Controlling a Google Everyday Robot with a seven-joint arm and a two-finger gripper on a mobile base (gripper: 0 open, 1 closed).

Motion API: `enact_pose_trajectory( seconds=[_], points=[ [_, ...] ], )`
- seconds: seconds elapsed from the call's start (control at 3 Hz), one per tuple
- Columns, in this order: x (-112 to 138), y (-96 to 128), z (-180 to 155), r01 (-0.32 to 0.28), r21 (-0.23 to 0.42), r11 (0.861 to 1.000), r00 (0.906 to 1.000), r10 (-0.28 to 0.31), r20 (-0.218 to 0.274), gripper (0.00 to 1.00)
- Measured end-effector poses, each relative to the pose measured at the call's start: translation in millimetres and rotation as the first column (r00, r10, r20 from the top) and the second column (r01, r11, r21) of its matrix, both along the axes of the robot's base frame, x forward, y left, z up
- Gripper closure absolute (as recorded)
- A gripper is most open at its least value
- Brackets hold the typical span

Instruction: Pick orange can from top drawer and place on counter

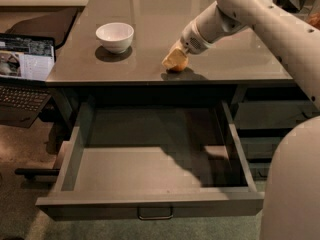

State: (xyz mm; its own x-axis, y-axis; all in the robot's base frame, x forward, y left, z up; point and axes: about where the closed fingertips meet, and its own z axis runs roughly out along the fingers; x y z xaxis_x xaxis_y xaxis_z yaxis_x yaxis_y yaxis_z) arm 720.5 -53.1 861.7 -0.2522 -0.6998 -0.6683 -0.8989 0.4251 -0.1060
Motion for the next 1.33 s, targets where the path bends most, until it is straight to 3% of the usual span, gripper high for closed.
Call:
enact_pose_trajectory(
  seconds=[0.33,0.67,1.33],
  points=[
    [0.2,0.3,-0.7,-0.002,0.000,1.000,1.0000,0.002,-0.002,0.11],
    [0.5,0.7,-2.0,-0.008,0.002,1.000,1.0000,0.008,-0.003,0.00],
    [-0.2,1.0,-2.8,-0.029,0.008,1.000,0.9996,0.029,0.002,0.00]
  ],
)
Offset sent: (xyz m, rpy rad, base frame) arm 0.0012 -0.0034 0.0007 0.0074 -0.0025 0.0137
